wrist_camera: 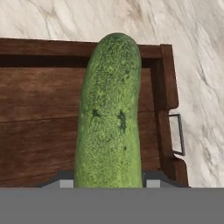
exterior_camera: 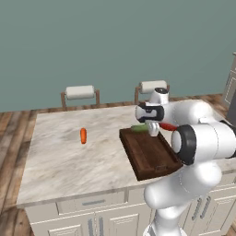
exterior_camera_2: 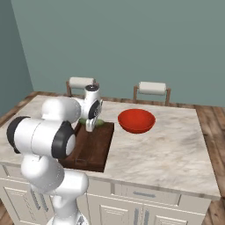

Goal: Place the two vegetables and bowl onto the tray for setting up a vegetable dip station.

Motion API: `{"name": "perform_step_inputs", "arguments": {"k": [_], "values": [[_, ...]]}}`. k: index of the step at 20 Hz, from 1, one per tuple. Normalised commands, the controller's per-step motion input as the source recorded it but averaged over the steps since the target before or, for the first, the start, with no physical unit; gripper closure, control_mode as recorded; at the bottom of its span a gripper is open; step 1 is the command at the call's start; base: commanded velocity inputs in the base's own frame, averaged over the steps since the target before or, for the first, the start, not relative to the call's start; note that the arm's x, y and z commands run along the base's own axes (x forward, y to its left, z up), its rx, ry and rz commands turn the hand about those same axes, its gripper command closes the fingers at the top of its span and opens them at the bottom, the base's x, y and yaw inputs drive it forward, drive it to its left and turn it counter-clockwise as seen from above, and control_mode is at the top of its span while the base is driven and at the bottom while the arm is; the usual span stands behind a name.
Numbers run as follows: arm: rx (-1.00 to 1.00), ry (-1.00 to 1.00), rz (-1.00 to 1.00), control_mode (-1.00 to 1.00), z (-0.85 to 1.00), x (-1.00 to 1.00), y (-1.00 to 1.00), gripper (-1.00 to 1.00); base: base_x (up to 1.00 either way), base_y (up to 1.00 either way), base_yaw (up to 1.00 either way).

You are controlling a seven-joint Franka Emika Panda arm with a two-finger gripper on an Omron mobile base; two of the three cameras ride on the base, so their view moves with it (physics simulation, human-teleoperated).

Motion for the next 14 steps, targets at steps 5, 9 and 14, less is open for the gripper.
{"name": "perform_step_inputs", "arguments": {"k": [5,9,14], "values": [[0.00,0.00,0.06,-1.00,-0.02,0.32,0.01,1.00,0.00,0.00,0.00],[0.00,0.00,0.07,-1.00,-0.03,0.26,0.00,1.00,0.00,0.00,0.00],[0.00,0.00,0.09,-1.00,-0.12,0.02,0.00,1.00,0.00,0.00,0.00]]}}
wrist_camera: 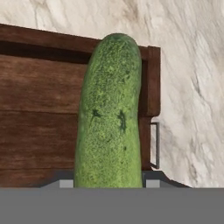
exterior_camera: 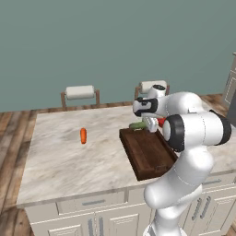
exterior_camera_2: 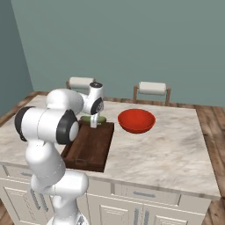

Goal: Place the two vegetables and bowl onto the tray for setting up a vegetable dip station.

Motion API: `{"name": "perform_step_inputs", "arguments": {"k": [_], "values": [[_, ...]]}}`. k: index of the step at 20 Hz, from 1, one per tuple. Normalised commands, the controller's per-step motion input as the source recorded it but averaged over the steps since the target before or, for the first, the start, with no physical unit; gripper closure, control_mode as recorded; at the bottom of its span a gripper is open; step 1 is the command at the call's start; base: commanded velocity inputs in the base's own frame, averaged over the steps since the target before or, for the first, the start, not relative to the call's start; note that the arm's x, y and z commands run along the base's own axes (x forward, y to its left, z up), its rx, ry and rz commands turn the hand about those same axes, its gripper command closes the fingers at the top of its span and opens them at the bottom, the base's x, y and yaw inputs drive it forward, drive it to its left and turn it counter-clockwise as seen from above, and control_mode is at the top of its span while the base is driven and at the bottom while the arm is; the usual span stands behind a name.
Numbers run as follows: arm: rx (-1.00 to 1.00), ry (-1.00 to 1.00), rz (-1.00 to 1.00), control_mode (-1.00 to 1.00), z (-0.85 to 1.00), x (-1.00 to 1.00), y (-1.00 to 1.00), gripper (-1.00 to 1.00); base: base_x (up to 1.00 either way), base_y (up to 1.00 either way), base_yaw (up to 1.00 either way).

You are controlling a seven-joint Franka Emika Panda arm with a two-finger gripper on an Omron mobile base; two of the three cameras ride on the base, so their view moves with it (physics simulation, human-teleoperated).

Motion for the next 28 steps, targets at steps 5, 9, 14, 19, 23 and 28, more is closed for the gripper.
{"name": "perform_step_inputs", "arguments": {"k": [5,9,14,19,23,28], "values": [[0.00,0.00,0.08,-1.00,-0.18,0.07,0.02,1.00,0.00,0.00,0.00],[0.00,0.00,0.07,-1.00,-0.19,0.13,0.09,1.00,0.00,0.00,0.00],[0.00,0.00,0.06,-1.00,-0.20,0.14,0.08,1.00,0.00,0.00,0.00],[0.00,0.00,0.05,-1.00,-0.14,0.15,0.11,1.00,0.00,0.00,0.00],[0.00,0.00,0.02,-1.00,-0.16,0.15,0.07,1.00,0.00,0.00,0.00],[0.00,0.00,0.00,-1.00,-0.09,0.10,0.00,1.00,0.00,0.00,0.00]]}}
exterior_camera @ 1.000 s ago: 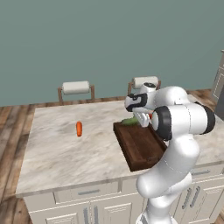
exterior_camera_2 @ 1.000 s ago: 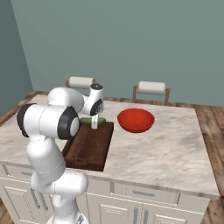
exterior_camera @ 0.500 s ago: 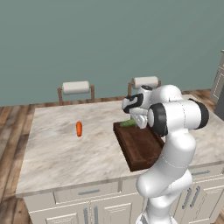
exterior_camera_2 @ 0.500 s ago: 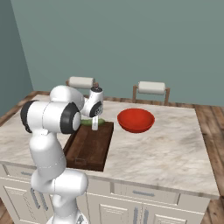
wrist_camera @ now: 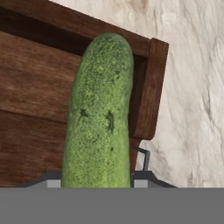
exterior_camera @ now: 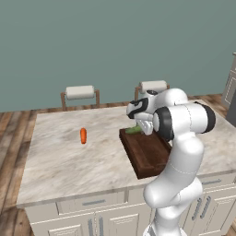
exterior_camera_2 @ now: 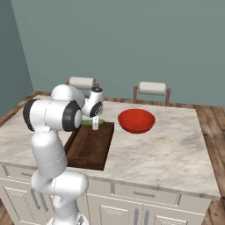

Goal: Place the two vegetables and bowl onto the tray for setting up a vegetable dip station.

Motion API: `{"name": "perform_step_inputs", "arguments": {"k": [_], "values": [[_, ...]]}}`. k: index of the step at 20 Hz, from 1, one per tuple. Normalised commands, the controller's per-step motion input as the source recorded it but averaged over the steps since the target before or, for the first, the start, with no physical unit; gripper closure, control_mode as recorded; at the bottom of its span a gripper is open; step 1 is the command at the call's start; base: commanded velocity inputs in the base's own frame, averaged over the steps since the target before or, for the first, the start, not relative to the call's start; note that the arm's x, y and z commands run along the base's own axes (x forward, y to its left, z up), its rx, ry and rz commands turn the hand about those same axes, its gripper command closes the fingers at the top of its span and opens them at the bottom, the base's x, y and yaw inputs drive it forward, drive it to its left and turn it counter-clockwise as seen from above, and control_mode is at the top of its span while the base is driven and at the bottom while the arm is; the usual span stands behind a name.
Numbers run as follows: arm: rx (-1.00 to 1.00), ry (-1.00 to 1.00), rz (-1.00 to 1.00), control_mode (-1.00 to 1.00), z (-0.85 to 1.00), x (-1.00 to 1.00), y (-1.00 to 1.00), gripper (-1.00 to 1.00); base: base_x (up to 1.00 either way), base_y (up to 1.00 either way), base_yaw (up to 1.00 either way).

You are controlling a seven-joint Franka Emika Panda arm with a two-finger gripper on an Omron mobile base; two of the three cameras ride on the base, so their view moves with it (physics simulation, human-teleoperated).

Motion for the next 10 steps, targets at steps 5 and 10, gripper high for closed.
{"name": "perform_step_inputs", "arguments": {"k": [5,10], "values": [[0.00,0.00,0.00,-1.00,-0.04,0.01,0.00,1.00,0.00,0.00,0.00],[0.00,0.00,0.00,-1.00,-0.09,0.00,0.00,1.00,0.00,0.00,0.00]]}}
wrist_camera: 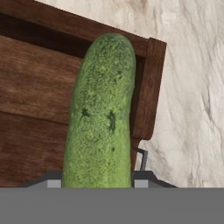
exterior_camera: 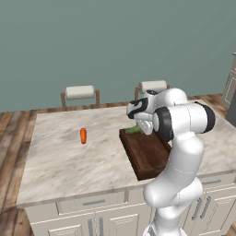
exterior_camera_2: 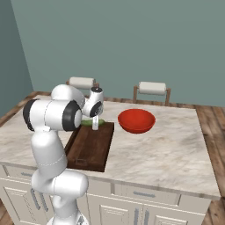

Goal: Place the two vegetables and bowl onto the tray for setting up a vegetable dip station.

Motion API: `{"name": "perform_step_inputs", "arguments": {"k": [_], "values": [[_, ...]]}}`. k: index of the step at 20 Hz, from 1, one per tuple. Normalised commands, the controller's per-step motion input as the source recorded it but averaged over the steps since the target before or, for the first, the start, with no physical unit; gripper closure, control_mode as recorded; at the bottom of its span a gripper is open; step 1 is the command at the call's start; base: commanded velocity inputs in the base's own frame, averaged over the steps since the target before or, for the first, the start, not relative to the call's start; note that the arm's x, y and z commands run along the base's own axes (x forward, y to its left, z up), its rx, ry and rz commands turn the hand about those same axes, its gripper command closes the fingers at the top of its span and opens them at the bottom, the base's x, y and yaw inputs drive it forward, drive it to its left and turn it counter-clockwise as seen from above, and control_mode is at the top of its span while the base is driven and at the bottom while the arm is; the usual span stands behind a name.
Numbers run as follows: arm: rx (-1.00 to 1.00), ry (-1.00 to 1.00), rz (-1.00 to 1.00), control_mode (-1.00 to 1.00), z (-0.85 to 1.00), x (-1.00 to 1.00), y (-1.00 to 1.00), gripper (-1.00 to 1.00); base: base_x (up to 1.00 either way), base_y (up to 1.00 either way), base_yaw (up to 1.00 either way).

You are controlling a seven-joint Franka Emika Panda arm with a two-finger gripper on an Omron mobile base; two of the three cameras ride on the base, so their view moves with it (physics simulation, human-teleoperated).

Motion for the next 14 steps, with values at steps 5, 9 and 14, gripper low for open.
{"name": "perform_step_inputs", "arguments": {"k": [5,9,14], "values": [[0.00,0.00,0.00,-1.00,-0.06,0.00,0.00,1.00,0.00,0.00,0.00],[0.00,0.01,0.00,-1.00,0.00,0.00,0.00,-1.00,0.00,0.00,0.00],[0.00,0.00,0.00,-1.00,0.00,0.00,0.00,-1.00,0.00,0.00,0.00]]}}
